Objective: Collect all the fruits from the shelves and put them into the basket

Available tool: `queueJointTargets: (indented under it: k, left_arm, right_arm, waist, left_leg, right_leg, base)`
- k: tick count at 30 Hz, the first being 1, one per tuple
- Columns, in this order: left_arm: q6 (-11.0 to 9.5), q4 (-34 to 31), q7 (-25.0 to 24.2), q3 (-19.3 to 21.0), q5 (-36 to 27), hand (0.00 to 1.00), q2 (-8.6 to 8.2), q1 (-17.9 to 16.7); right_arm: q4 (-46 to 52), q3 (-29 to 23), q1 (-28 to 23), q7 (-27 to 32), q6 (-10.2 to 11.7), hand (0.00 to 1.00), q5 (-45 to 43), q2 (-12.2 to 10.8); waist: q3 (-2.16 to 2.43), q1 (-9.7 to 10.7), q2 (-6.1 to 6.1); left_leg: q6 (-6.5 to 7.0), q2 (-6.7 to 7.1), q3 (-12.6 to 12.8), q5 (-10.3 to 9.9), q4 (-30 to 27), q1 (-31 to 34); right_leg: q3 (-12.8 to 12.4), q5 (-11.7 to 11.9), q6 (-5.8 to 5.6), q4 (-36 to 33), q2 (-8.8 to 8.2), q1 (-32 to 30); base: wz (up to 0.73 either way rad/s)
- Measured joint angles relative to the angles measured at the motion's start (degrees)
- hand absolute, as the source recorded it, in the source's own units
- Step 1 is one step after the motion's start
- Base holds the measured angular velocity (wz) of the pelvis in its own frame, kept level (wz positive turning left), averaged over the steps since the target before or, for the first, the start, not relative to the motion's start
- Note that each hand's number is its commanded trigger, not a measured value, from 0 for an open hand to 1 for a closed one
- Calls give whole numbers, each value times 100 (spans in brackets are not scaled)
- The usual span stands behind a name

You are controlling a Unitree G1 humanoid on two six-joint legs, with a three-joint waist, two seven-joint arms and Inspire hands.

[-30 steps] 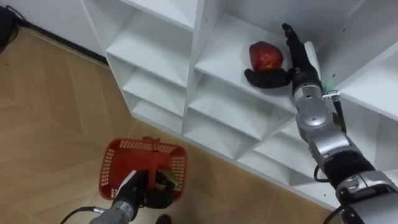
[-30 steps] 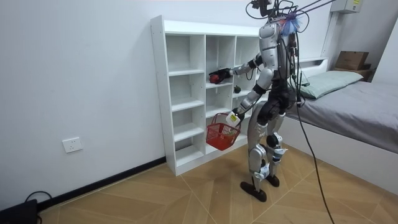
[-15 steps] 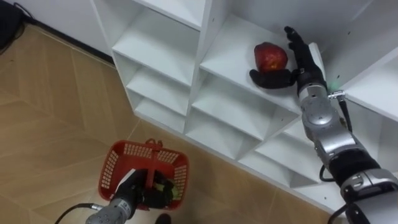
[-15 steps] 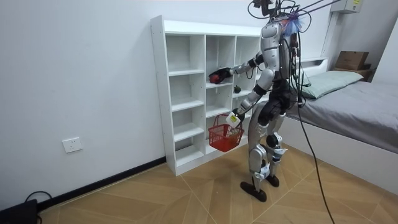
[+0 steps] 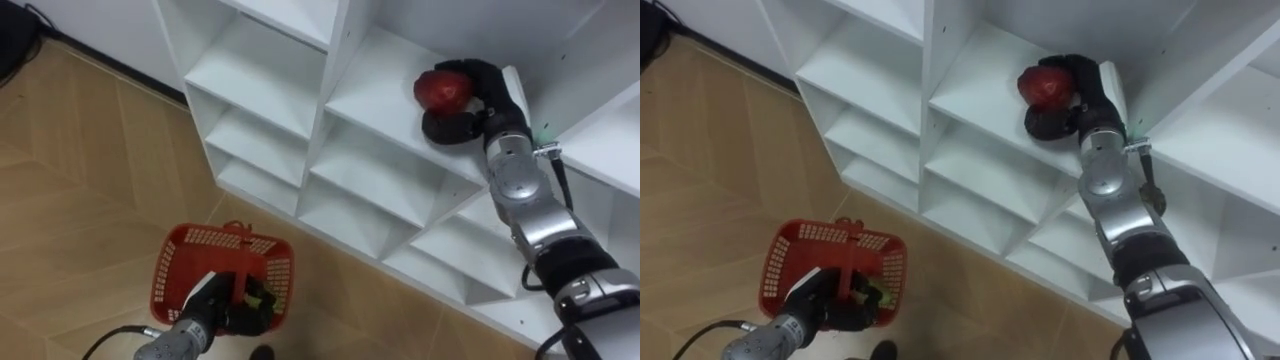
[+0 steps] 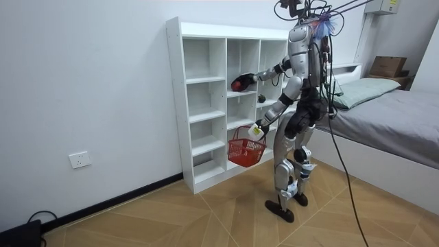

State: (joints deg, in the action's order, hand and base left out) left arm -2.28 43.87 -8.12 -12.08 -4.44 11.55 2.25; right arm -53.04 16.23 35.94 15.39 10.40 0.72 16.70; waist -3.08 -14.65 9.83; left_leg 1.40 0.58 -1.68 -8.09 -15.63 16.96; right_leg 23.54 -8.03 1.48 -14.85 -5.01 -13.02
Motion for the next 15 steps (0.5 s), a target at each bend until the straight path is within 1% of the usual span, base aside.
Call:
queueJointTargets:
  k: [3, 8, 11, 12, 13, 15]
  left_arm:
    - [-15, -7, 0, -2, 5, 100, -2, 2]
    - [-23, -4, 0, -18, -1, 100, -93, 32]
    - [-23, -4, 23, -160, -46, 100, -136, 48]
    - [-23, -4, 37, -210, -46, 100, -155, 47]
    - [-23, -5, 53, -238, -38, 100, -186, 47]
    - [-24, -4, 66, -237, -36, 100, -206, 49]
  right_arm:
    - [35, 7, -8, 15, 21, 100, -134, -4]
    - [83, -8, -12, 92, 51, 100, -246, -46]
    - [141, -3, -58, 116, 32, 100, -354, -47]
    - [204, 5, -103, 114, 14, 100, -357, -50]
    - [246, 14, -164, 114, 17, 100, -379, -75]
    - [428, 8, -272, 116, -4, 100, -441, -81]
  waist:
    - [0, 0, -1]
    - [7, 19, -19]
    - [7, 39, -92]
    - [4, 40, -136]
    - [20, 36, -179]
    - [43, 38, -221]
  left_leg:
    - [1, -5, 44, 1, 26, -46]
    - [1, -5, 39, 1, 3, -51]
    - [1, -1, -5, 1, 4, -81]
    - [2, -1, -8, 1, 7, -110]
    - [1, -2, -5, 1, 18, -130]
    - [1, -8, 6, 1, 38, -144]
  right_leg:
    - [-17, 0, 0, 1, 2, 8]
    - [-7, 0, -1, 8, 0, 16]
    - [5, 0, -1, 14, 0, 55]
    - [4, 0, -2, 24, 1, 86]
    - [0, 0, -2, 23, -1, 100]
    - [-21, 0, -2, 23, -4, 90]
  base:
    - [-6]
    - [-1]
    - [4]
    - [0]
    - [0]
    - [-7]
